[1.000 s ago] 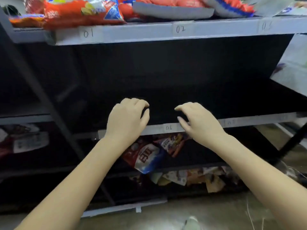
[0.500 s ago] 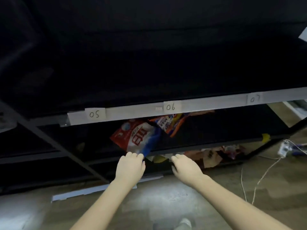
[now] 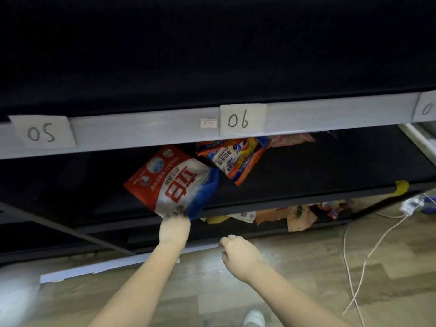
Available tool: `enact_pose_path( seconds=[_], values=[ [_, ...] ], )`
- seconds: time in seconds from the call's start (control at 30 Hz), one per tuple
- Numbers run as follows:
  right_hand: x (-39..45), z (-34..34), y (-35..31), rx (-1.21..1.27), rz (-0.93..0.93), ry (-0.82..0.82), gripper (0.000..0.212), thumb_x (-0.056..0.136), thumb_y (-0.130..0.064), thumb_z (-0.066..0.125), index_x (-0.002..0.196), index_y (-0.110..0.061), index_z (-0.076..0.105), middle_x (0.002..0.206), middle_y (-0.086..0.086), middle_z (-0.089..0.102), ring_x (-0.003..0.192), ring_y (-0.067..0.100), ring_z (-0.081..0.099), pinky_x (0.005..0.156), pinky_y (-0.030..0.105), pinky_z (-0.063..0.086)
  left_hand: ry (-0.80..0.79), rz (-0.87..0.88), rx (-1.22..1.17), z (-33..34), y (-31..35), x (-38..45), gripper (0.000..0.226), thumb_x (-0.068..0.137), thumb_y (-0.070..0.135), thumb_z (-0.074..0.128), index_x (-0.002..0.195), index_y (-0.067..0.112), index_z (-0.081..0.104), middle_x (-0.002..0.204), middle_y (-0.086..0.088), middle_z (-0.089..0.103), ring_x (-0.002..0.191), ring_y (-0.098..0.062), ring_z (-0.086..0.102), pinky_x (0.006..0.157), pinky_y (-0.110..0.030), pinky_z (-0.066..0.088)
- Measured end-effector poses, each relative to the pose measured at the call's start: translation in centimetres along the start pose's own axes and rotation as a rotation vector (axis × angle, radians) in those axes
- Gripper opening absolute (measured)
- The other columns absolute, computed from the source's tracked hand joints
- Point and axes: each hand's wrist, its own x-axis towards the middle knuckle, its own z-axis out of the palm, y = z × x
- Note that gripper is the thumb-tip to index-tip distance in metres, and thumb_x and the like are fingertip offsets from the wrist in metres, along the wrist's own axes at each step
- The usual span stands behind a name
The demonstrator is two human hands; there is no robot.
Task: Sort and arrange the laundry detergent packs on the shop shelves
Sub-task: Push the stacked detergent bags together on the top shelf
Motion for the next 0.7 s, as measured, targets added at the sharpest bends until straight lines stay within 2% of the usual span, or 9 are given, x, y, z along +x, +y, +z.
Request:
enact_pose_path(
  seconds=[0.1, 0.27, 0.37, 0.43, 0.5, 0.53, 0.57, 0.63, 0.7],
  values=[
    [-0.6, 0.5, 0.9, 0.022, 0.004, -0.013, 0.032, 0.097, -0.015, 0.037, 0.127, -0.010, 0.048, 0.126, 0.010, 0.051, 0.118, 0.028, 0.046, 0.092, 0.034, 0.043, 0.029, -0.027, -0.067, -0.9, 0.0, -0.7, 0.040, 0.091, -0.001, 0.042, 0.129, 0.010, 0.050, 0.118, -0.007, 0.061, 0.101, -0.024, 0.062, 0.076, -0.029, 0.047],
    [-1.1, 1.2, 0.5, 0.188, 0.041, -0.055, 0.040, 0.096, -0.023, 0.046, 0.134, -0.013, 0.043, 0.134, 0.007, 0.048, 0.123, 0.024, 0.045, 0.099, 0.032, 0.041, 0.074, -0.040, -0.311, -4.1, -0.1, -3.5, 0.041, 0.093, 0.003, 0.039, 0.131, 0.016, 0.047, 0.104, -0.006, 0.064, 0.089, -0.027, 0.063, 0.062, -0.031, 0.040],
    [-1.6, 1.3, -1.3, 0.438, 0.036, -0.003, 0.063, 0.092, -0.030, 0.056, 0.146, -0.016, 0.028, 0.148, 0.003, 0.035, 0.135, 0.017, 0.034, 0.108, 0.025, 0.029, 0.122, -0.049, -0.455, -6.9, 0.7, -6.0, 0.031, 0.102, 0.019, 0.032, 0.123, 0.018, 0.055, 0.102, -0.005, 0.066, 0.090, -0.025, 0.063, 0.065, -0.031, 0.043],
    [-2.2, 1.4, -2.6, 0.648, 0.067, 0.024, 0.081, 0.087, -0.035, 0.064, 0.150, -0.016, 0.017, 0.153, 0.000, 0.026, 0.141, 0.015, 0.025, 0.111, 0.024, 0.023, 0.148, -0.055, -0.552, -8.8, 1.3, -7.8, 0.033, 0.103, 0.025, 0.029, 0.111, 0.015, 0.060, 0.099, -0.004, 0.067, 0.091, -0.024, 0.063, 0.068, -0.029, 0.045],
    [-2.5, 1.5, -3.8, 0.806, 0.092, 0.062, 0.093, 0.079, -0.043, 0.069, 0.151, -0.017, 0.015, 0.151, -0.005, 0.027, 0.141, 0.016, 0.025, 0.114, 0.030, 0.026, 0.133, -0.075, -0.703, -10.6, 1.6, -9.5, 0.031, 0.102, 0.026, 0.030, 0.097, 0.013, 0.057, 0.084, -0.001, 0.060, 0.082, -0.021, 0.059, 0.060, -0.018, 0.040],
    [-2.6, 1.7, -4.2, 0.859, 0.100, 0.107, 0.094, 0.075, -0.048, 0.069, 0.149, -0.019, 0.020, 0.149, -0.006, 0.031, 0.138, 0.015, 0.032, 0.111, 0.032, 0.033, 0.114, -0.072, -0.764, -11.3, 1.8, -10.3, 0.028, 0.102, 0.026, 0.032, 0.091, 0.014, 0.054, 0.078, 0.000, 0.054, 0.079, -0.020, 0.056, 0.058, -0.015, 0.037],
    [-2.6, 1.9, -4.4, 0.901, 0.104, 0.158, 0.088, 0.073, -0.050, 0.068, 0.146, -0.022, 0.028, 0.145, -0.006, 0.040, 0.131, 0.012, 0.042, 0.104, 0.028, 0.042, 0.101, -0.057, -0.805, -12.1, 2.1, -11.0, 0.025, 0.101, 0.025, 0.033, 0.087, 0.014, 0.051, 0.077, 0.000, 0.050, 0.079, -0.020, 0.054, 0.060, -0.018, 0.035],
    [-3.1, 1.7, -4.1, 0.942, 0.131, 0.266, 0.054, 0.078, -0.037, 0.063, 0.129, -0.024, 0.048, 0.121, -0.007, 0.059, 0.108, 0.006, 0.057, 0.077, 0.009, 0.047, 0.079, -0.006, -0.836, -13.3, 2.6, -12.4, 0.024, 0.101, 0.023, 0.035, 0.079, 0.015, 0.043, 0.076, -0.002, 0.049, 0.078, -0.023, 0.054, 0.063, -0.025, 0.034],
    [-4.9, 0.5, -3.6, 0.970, 0.190, 0.364, 0.020, 0.079, -0.028, 0.057, 0.099, -0.030, 0.058, 0.092, -0.010, 0.064, 0.090, 0.011, 0.061, 0.065, 0.011, 0.047, 0.070, 0.050, -0.867, -14.3, 3.1, -13.6, 0.028, 0.102, 0.024, 0.034, 0.075, 0.016, 0.039, 0.074, -0.005, 0.052, 0.079, -0.026, 0.057, 0.064, -0.029, 0.038]
  ],
)
